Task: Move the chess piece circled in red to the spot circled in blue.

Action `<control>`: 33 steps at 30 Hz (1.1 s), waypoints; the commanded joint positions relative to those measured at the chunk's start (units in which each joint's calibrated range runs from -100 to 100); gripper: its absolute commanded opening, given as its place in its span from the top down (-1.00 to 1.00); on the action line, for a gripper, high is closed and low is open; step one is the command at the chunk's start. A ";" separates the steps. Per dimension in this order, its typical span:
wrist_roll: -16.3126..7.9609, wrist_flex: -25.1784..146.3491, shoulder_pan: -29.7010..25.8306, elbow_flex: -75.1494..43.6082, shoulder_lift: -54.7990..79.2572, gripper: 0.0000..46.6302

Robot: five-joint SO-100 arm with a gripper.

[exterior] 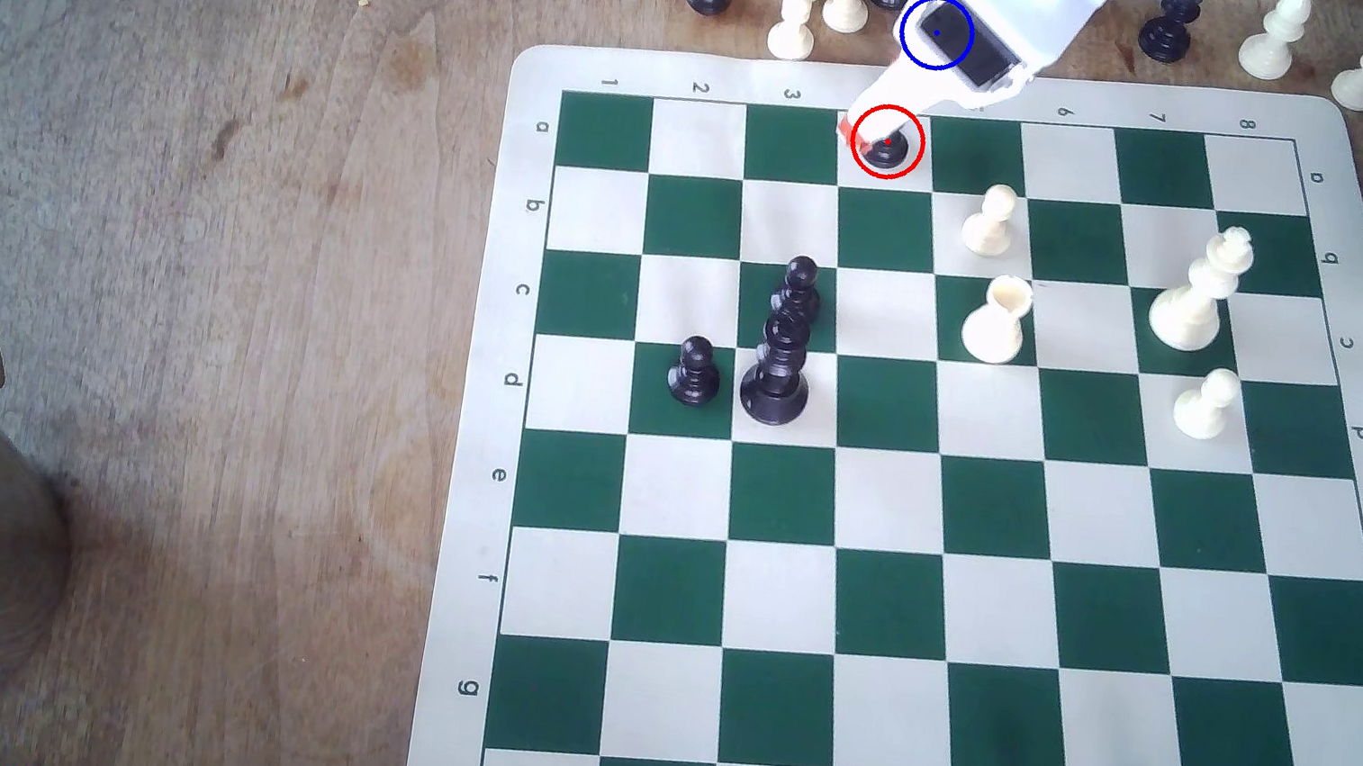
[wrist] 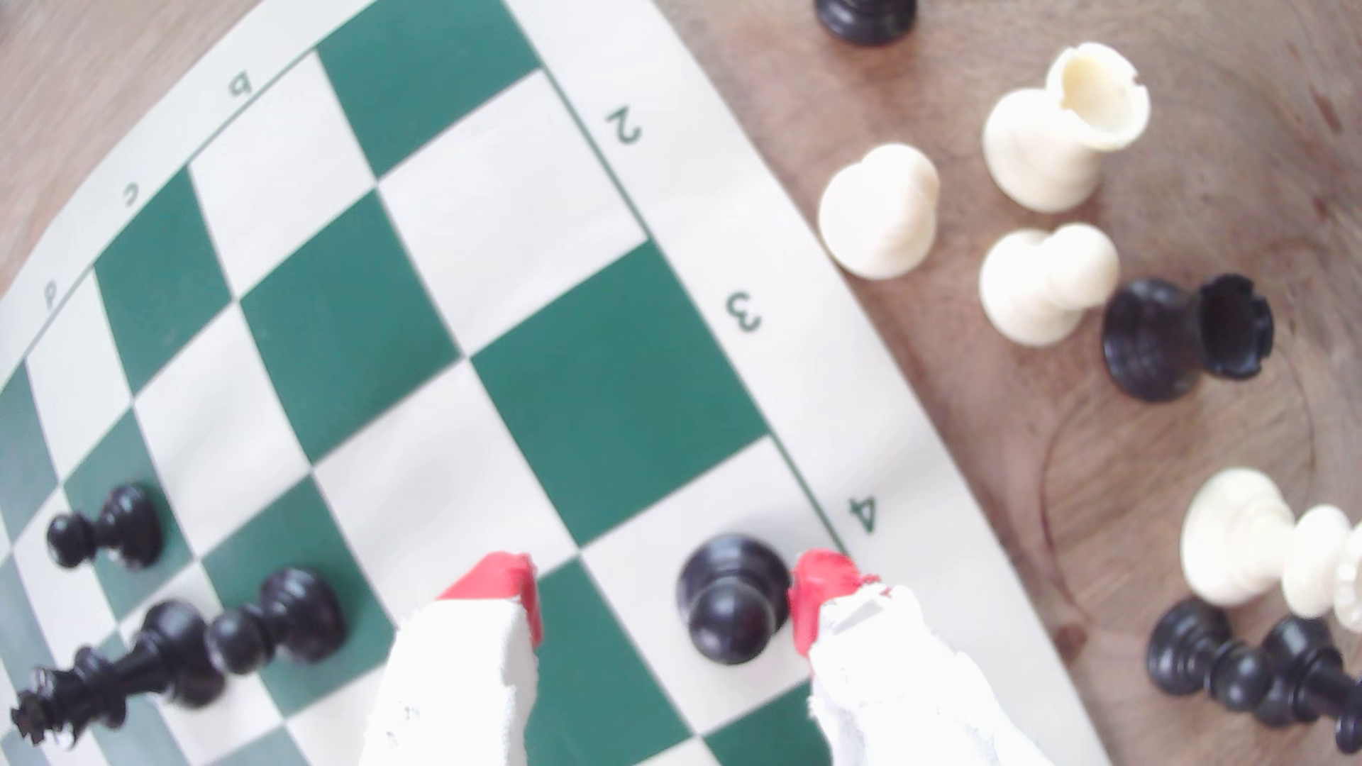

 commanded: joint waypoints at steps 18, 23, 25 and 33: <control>0.78 -5.43 0.06 2.42 1.32 0.21; 1.03 -5.43 -0.26 3.15 1.32 0.26; 1.07 -5.43 -0.33 3.33 1.32 0.26; 1.22 -6.00 0.06 3.42 1.40 0.32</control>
